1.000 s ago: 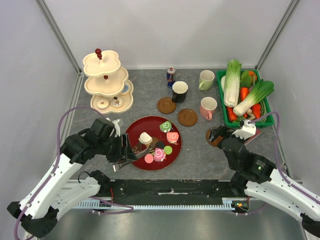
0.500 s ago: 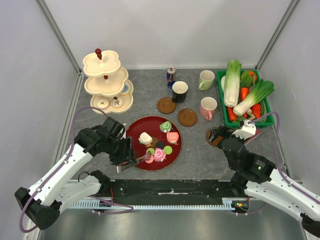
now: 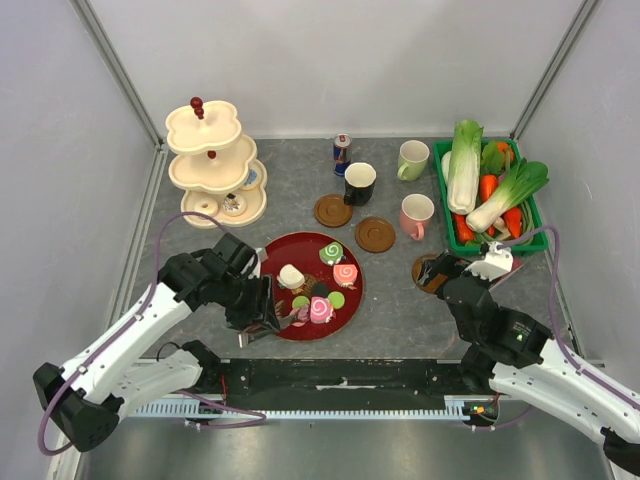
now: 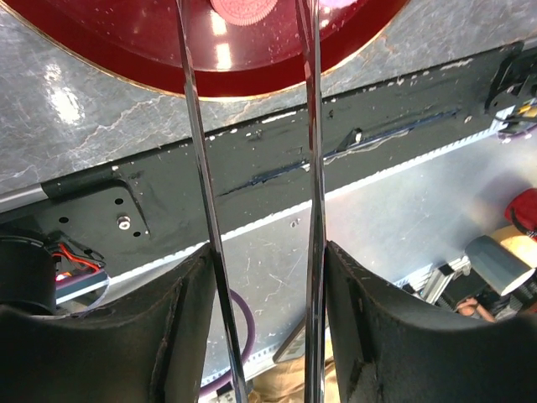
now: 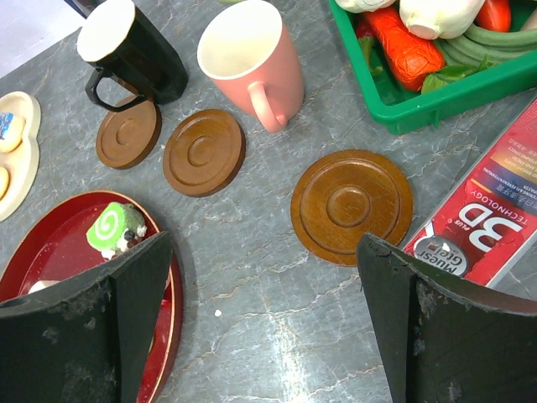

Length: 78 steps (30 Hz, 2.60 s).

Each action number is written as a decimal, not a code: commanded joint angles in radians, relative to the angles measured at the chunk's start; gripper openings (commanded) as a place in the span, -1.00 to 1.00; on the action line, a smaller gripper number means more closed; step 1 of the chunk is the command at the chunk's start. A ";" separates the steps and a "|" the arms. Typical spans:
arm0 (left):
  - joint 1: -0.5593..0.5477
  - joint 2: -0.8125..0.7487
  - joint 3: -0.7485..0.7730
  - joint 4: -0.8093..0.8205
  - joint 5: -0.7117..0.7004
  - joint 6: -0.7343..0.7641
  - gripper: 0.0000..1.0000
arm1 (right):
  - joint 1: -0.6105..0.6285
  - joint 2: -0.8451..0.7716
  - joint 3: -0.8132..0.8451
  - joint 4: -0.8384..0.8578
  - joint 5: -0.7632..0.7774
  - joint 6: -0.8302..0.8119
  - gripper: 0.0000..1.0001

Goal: Serve the afternoon tea

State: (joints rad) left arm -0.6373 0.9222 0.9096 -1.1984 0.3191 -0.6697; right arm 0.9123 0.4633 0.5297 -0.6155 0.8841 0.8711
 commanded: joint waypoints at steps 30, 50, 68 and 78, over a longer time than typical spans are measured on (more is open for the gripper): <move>-0.335 0.233 0.218 -0.130 -0.270 -0.131 0.06 | 0.000 -0.048 -0.027 -0.006 0.035 0.023 0.96; -0.348 0.256 0.215 -0.104 -0.253 -0.125 -0.04 | 0.000 -0.061 -0.031 -0.006 0.044 0.019 0.96; -0.349 0.207 0.397 -0.190 -0.460 -0.177 -0.14 | 0.000 -0.066 -0.023 -0.006 0.061 0.014 0.96; -0.300 0.181 0.508 -0.058 -0.776 -0.150 -0.12 | 0.000 -0.054 -0.004 -0.001 0.075 0.000 0.96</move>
State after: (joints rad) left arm -0.9752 1.1450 1.3861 -1.3510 -0.2733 -0.8139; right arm 0.9123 0.4068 0.5014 -0.6197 0.9184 0.8780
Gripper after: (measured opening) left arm 0.444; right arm 0.982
